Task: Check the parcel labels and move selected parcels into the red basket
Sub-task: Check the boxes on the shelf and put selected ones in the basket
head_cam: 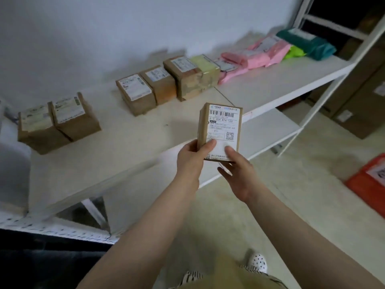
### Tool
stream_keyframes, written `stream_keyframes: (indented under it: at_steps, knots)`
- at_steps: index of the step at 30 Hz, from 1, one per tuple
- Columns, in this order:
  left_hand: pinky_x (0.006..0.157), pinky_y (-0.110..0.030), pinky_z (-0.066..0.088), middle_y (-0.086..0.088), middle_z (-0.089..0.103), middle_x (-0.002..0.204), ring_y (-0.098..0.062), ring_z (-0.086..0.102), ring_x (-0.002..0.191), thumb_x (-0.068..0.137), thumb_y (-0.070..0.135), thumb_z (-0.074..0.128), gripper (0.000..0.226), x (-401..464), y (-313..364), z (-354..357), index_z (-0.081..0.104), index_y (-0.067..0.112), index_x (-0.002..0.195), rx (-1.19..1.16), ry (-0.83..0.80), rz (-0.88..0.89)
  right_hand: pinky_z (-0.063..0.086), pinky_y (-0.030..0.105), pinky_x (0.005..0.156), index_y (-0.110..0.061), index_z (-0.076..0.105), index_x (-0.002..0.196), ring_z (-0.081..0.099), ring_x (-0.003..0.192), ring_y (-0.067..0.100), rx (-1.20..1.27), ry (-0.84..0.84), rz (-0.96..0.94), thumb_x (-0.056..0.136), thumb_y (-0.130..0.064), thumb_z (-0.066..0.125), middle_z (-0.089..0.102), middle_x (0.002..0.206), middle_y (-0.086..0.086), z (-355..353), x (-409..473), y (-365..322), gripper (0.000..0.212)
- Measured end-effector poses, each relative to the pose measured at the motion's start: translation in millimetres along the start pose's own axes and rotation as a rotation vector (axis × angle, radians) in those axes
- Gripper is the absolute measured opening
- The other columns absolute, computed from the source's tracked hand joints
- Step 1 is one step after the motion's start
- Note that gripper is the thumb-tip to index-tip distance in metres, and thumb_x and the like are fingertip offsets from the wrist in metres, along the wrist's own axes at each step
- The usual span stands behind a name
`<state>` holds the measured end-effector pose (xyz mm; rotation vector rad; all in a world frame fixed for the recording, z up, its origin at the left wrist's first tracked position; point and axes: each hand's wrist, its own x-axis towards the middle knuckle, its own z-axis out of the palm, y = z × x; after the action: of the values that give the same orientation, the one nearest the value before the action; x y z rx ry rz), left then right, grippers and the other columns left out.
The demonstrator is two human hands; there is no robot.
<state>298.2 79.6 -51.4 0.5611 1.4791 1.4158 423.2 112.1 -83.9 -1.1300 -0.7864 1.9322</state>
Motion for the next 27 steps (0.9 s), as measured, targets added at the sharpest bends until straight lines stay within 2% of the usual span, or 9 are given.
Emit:
stream_keyframes:
  at_steps: [2, 4, 8, 10, 13, 15, 20, 23, 27]
  knots:
    - [0.069, -0.012, 0.05, 0.005, 0.077, 0.094, -0.005, 0.071, 0.084, 0.082, 0.025, 0.074, 0.022, 5, -7, 38, 0.073, 0.019, 0.104, 0.053, -0.066, -0.016, 0.046, 0.037, 0.102, -0.019, 0.07, 0.114, 0.064, 0.109, 0.015, 0.007, 0.046, -0.035, 0.074, -0.038, 0.071, 0.073, 0.108, 0.0, -39, 1, -13, 0.044]
    - [0.072, -0.017, 0.049, 0.002, 0.077, 0.097, -0.009, 0.071, 0.088, 0.082, 0.027, 0.074, 0.025, 9, -18, 87, 0.072, 0.018, 0.105, 0.112, -0.14, -0.045, 0.045, 0.038, 0.103, -0.021, 0.07, 0.11, 0.065, 0.107, 0.013, 0.029, 0.104, -0.059, 0.074, -0.039, 0.072, 0.073, 0.105, -0.003, -87, 3, -29, 0.041]
    - [0.074, -0.017, 0.047, 0.004, 0.076, 0.094, -0.005, 0.069, 0.086, 0.082, 0.031, 0.074, 0.013, 9, -53, 209, 0.071, 0.024, 0.093, 0.219, -0.299, -0.11, 0.049, 0.034, 0.09, -0.014, 0.06, 0.129, 0.063, 0.11, 0.013, 0.084, 0.286, -0.073, 0.074, -0.039, 0.074, 0.07, 0.114, 0.0, -208, -1, -67, 0.062]
    - [0.071, -0.017, 0.047, 0.008, 0.075, 0.089, -0.004, 0.068, 0.082, 0.083, 0.032, 0.073, 0.012, 6, -72, 269, 0.07, 0.025, 0.091, 0.254, -0.357, -0.125, 0.048, 0.032, 0.089, -0.015, 0.062, 0.124, 0.062, 0.111, 0.014, 0.087, 0.354, -0.08, 0.084, -0.035, 0.073, 0.07, 0.11, -0.001, -269, -6, -85, 0.046]
    - [0.056, -0.008, 0.046, 0.008, 0.073, 0.086, 0.005, 0.066, 0.066, 0.084, 0.033, 0.072, 0.016, -4, -101, 355, 0.07, 0.022, 0.095, 0.3, -0.445, -0.162, 0.047, 0.033, 0.096, -0.02, 0.067, 0.11, 0.06, 0.108, 0.014, 0.087, 0.443, -0.082, 0.09, -0.034, 0.067, 0.069, 0.107, -0.004, -351, -20, -110, 0.025]
    - [0.048, -0.004, 0.043, 0.01, 0.072, 0.082, 0.009, 0.064, 0.056, 0.083, 0.035, 0.073, 0.016, -13, -118, 406, 0.069, 0.021, 0.092, 0.322, -0.491, -0.204, 0.046, 0.034, 0.1, -0.019, 0.067, 0.11, 0.06, 0.107, 0.015, 0.103, 0.522, -0.089, 0.088, -0.033, 0.069, 0.069, 0.107, -0.004, -399, -30, -127, 0.026]
    - [0.044, -0.005, 0.042, 0.011, 0.07, 0.075, 0.01, 0.061, 0.047, 0.082, 0.037, 0.074, 0.017, -23, -145, 510, 0.068, 0.021, 0.082, 0.39, -0.6, -0.276, 0.043, 0.036, 0.103, -0.019, 0.066, 0.108, 0.059, 0.1, 0.014, 0.145, 0.658, -0.077, 0.088, -0.034, 0.069, 0.067, 0.103, -0.006, -489, -49, -163, 0.025]
    - [0.043, -0.005, 0.042, 0.01, 0.07, 0.077, 0.006, 0.064, 0.054, 0.083, 0.038, 0.073, 0.02, -23, -157, 558, 0.069, 0.019, 0.088, 0.422, -0.662, -0.296, 0.045, 0.034, 0.098, -0.02, 0.066, 0.107, 0.059, 0.097, 0.013, 0.198, 0.708, -0.085, 0.088, -0.035, 0.069, 0.067, 0.101, -0.007, -527, -52, -178, 0.024]
    - [0.056, -0.014, 0.046, 0.007, 0.072, 0.086, 0.0, 0.064, 0.071, 0.083, 0.041, 0.072, 0.026, -11, -175, 636, 0.069, 0.019, 0.096, 0.486, -0.753, -0.331, 0.045, 0.031, 0.093, -0.015, 0.061, 0.127, 0.059, 0.102, 0.014, 0.255, 0.782, -0.079, 0.087, -0.035, 0.07, 0.066, 0.112, -0.003, -590, -41, -207, 0.046]
